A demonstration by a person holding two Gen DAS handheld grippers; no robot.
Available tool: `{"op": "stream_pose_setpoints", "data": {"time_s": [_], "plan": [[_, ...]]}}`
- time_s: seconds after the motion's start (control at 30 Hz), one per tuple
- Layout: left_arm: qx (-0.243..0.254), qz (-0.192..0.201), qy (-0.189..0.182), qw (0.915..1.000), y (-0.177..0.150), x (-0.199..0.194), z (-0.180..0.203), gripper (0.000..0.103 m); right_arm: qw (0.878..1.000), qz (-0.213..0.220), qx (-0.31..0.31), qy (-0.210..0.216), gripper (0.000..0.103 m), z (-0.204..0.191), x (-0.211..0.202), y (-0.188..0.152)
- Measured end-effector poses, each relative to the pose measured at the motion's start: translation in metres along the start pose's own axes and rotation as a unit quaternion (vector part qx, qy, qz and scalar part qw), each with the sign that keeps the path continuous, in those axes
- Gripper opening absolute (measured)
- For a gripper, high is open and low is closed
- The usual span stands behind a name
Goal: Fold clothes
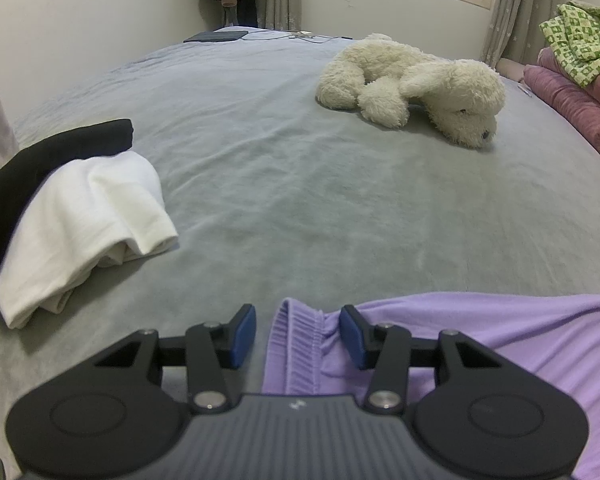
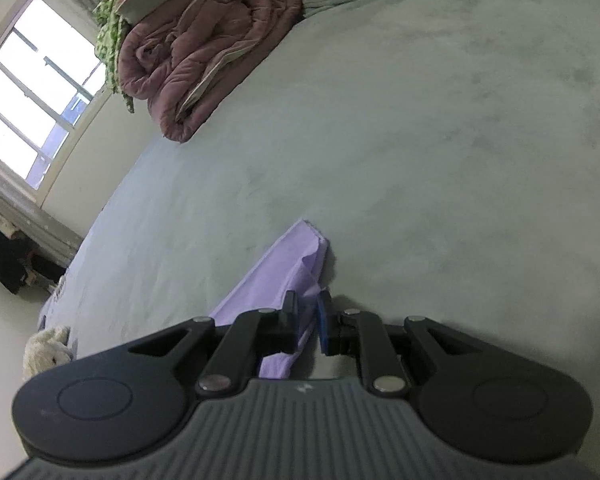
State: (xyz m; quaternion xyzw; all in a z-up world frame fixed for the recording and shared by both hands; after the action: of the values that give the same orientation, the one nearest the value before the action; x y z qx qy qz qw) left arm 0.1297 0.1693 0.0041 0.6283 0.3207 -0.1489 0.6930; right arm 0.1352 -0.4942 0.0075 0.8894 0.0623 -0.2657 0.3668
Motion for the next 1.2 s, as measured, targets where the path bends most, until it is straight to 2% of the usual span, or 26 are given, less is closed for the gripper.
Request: {"op": "stream_pose_setpoints", "data": {"time_s": [0.27, 0.77, 0.8, 0.83, 0.9, 0.93, 1.03, 1.13, 1.17, 1.2], "plan": [[0.001, 0.000, -0.001, 1.0000, -0.001, 0.000, 0.000, 0.049, 0.995, 0.010, -0.083, 0.047, 0.019, -0.032, -0.003, -0.011], [0.005, 0.002, 0.001, 1.0000, -0.001, 0.000, 0.002, 0.050, 0.998, 0.028, -0.028, -0.040, 0.020, 0.009, -0.002, -0.001], [0.006, 0.002, 0.002, 1.0000, -0.001, 0.000, 0.002, 0.050, 0.998, 0.029, -0.024, -0.046, 0.022, 0.012, -0.002, 0.000], [0.007, 0.002, 0.002, 1.0000, -0.001, 0.000, 0.002, 0.050, 0.998, 0.030, -0.021, -0.052, 0.035, 0.014, -0.002, 0.001], [0.007, 0.002, 0.002, 1.0000, -0.001, 0.000, 0.002, 0.050, 0.998, 0.032, -0.038, -0.037, 0.054, 0.005, -0.003, -0.003], [0.007, 0.002, 0.002, 1.0000, -0.001, 0.000, 0.002, 0.050, 0.998, 0.032, -0.045, -0.033, 0.055, 0.001, -0.002, -0.003], [0.007, 0.002, 0.002, 1.0000, -0.001, 0.000, 0.002, 0.050, 0.998, 0.028, -0.055, -0.018, 0.055, -0.007, 0.000, -0.007], [0.007, 0.002, 0.001, 1.0000, -0.001, 0.000, 0.002, 0.050, 0.997, 0.028, -0.071, -0.022, 0.054, -0.011, 0.006, -0.009], [0.007, 0.002, 0.001, 1.0000, -0.001, 0.000, 0.002, 0.050, 0.996, 0.029, -0.077, -0.022, 0.050, -0.013, 0.008, -0.009], [0.007, 0.002, 0.001, 1.0000, -0.001, 0.000, 0.002, 0.050, 0.996, 0.027, -0.079, -0.019, 0.035, -0.014, 0.008, -0.010]]}}
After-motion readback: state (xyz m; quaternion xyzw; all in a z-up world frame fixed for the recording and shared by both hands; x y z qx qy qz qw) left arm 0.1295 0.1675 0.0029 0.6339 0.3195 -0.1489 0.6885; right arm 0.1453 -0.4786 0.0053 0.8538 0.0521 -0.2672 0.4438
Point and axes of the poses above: each gripper's, at about its wrist camera, not at the fingertips, and x roughly the way its jaws point, z to its right, y to its top, the point moved 3 cm from there along x, roughly the way its jaws point, and after that the axes turned 6 degrees about z, right-handed, at the moved point
